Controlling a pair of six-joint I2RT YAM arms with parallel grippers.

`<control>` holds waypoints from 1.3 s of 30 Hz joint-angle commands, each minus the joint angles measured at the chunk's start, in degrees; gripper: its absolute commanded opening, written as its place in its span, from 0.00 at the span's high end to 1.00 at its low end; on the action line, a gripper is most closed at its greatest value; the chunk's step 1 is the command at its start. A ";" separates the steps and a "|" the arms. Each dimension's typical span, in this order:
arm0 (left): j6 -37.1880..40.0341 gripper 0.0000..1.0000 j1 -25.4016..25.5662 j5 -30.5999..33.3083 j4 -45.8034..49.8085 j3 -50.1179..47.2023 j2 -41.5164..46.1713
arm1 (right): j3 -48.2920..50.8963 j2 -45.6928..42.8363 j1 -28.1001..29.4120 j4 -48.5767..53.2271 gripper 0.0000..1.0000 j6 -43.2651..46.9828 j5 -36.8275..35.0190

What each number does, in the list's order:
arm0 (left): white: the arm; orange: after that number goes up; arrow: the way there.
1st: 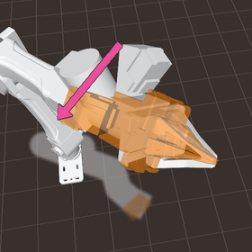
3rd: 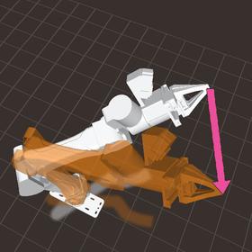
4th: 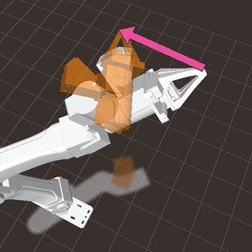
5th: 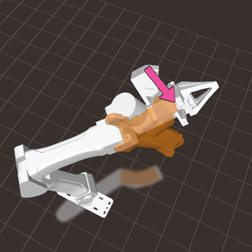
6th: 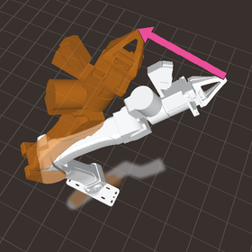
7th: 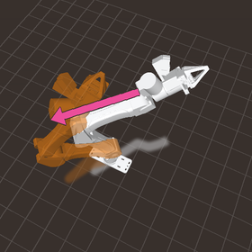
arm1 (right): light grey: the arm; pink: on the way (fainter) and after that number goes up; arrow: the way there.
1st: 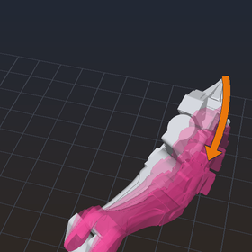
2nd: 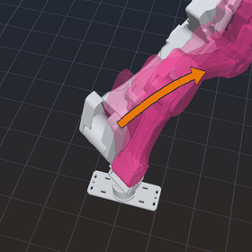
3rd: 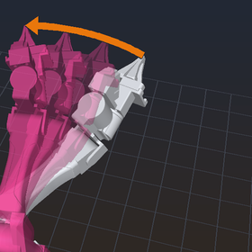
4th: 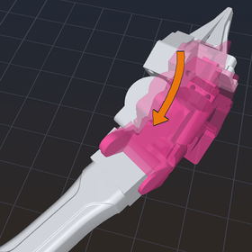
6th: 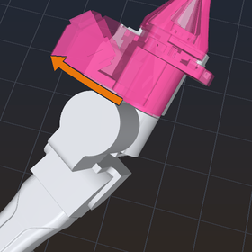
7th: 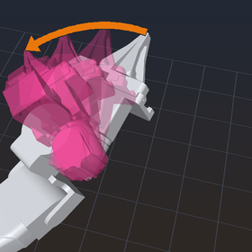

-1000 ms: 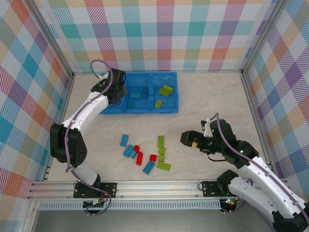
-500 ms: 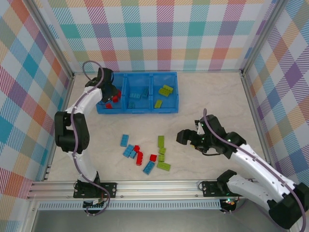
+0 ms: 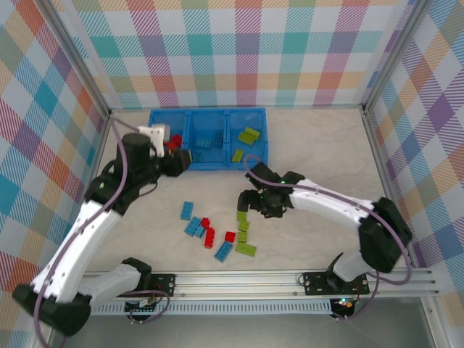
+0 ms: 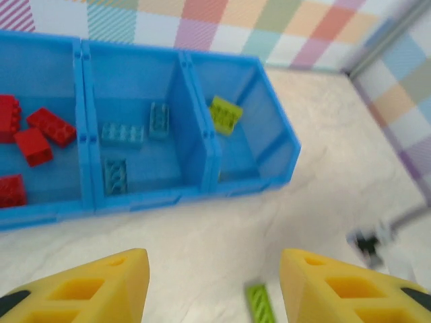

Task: Sort the legos into containers by color

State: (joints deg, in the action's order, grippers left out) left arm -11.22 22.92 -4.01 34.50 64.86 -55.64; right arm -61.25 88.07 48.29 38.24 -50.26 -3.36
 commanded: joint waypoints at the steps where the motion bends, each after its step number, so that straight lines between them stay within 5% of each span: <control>1: 12.07 0.46 0.20 -2.48 4.70 -8.97 5.53 | -4.98 7.15 1.85 0.76 0.12 -3.34 -2.99; 5: 21.25 0.38 0.29 -8.53 4.51 -15.48 13.92 | -9.68 14.55 4.00 0.36 0.17 -3.12 -4.91; 11: 24.97 0.00 0.29 -13.81 -0.17 -23.70 20.75 | -12.27 21.07 4.45 0.27 0.36 -4.97 -6.37; 19: 24.83 0.00 0.29 -15.23 -3.15 -26.53 20.62 | -12.61 21.53 4.36 0.20 0.74 -4.59 -7.05; 23: 24.55 0.00 0.33 -18.33 -4.43 -26.72 20.37 | -14.55 16.41 3.23 0.51 0.76 -0.38 -10.33; 29: 22.65 0.00 1.69 -34.51 -10.64 -26.42 21.18 | -18.27 10.38 -3.56 -8.01 0.75 15.78 -13.74; 39: 21.69 0.00 11.98 -32.86 -13.35 -20.86 16.29 | -40.85 26.48 -13.41 -7.17 0.73 29.26 -12.56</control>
State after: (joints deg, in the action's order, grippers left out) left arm 10.98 32.67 -36.03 24.01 41.67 -38.48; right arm -98.21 109.49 35.64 30.00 -26.41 -15.99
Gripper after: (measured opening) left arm 0.998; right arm 0.273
